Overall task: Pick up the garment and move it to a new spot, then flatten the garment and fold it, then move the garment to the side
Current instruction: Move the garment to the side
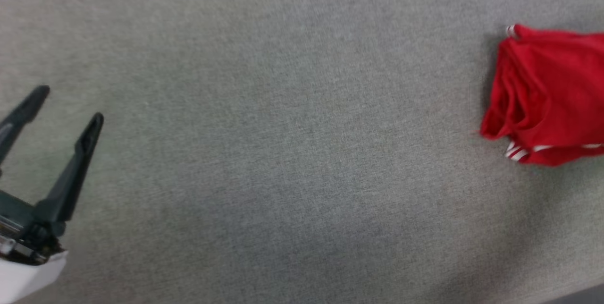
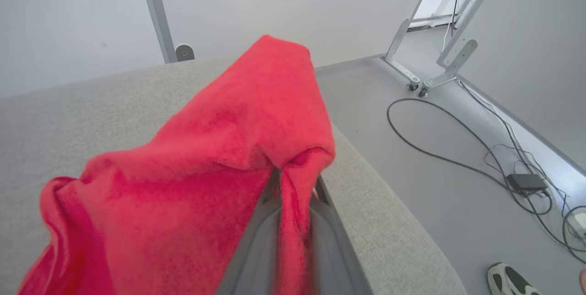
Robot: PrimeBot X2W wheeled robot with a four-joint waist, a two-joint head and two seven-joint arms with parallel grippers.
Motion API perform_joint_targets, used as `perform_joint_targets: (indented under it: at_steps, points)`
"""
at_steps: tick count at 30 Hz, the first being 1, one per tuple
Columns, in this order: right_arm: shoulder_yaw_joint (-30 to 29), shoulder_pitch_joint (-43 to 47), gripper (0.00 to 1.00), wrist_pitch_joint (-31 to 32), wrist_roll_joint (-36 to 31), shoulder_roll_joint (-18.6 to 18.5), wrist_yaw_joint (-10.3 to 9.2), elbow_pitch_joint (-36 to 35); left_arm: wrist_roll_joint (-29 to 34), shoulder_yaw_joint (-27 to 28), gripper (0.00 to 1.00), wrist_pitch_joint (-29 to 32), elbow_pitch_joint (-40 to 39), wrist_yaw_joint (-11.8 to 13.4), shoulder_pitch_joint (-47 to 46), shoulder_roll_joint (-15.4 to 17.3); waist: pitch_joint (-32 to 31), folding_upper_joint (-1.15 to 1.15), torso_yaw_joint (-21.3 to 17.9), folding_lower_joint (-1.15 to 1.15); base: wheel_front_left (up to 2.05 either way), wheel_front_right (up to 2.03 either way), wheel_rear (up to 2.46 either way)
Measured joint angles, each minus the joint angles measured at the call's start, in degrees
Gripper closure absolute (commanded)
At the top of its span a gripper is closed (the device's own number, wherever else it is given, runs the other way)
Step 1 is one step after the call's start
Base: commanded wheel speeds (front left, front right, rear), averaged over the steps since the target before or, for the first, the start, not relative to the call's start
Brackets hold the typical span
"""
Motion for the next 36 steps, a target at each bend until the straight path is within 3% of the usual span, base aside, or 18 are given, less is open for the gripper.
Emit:
perform_joint_targets:
  at_steps: [6, 8, 11, 18, 23, 36]
  points:
    - [-1.8, -7.1, 1.00, -1.2, -3.9, -0.1, 0.00, 1.3, -0.7, 1.3, 0.00, 0.0, -2.5, 0.0, -0.8, 3.4, 4.4, 0.00, -1.5, 0.00, 0.00, 0.00, 0.00]
    - [-2.1, -9.0, 1.00, 1.8, -2.2, -0.2, 0.00, 2.7, -1.0, 1.8, 0.00, 0.0, -2.9, 0.0, -0.8, 4.1, 5.6, 0.00, -1.9, 0.00, 0.00, 0.00, 0.00]
    - [0.8, -10.0, 1.00, 0.5, -4.2, -0.4, 0.02, 2.2, -1.3, 3.0, 0.00, 0.0, -3.4, 0.0, -0.6, 4.9, 7.1, 0.00, -2.5, 0.00, 0.00, 0.00, 0.00]
    - [-0.7, -12.6, 1.00, -3.5, -8.4, 0.0, 0.01, 4.1, -1.6, 4.2, 0.00, 0.0, -3.7, 0.0, 0.9, 5.2, 8.7, 0.00, -3.6, 0.00, 0.00, 0.00, 0.00]
    - [-2.3, -13.8, 1.00, -5.7, -16.9, -0.1, 0.01, 3.4, -2.0, 5.3, 0.00, 0.0, -3.7, 0.0, 1.9, 5.3, 9.1, 0.00, -3.5, 0.00, 0.00, 0.00, 0.00]
    - [-3.8, -16.4, 1.00, -8.6, -21.2, 0.0, 0.01, 6.2, -2.2, 6.8, 0.00, 0.0, -4.4, 0.0, 3.3, 5.7, 11.0, 0.00, -2.8, 0.00, 0.00, 0.00, 0.00]
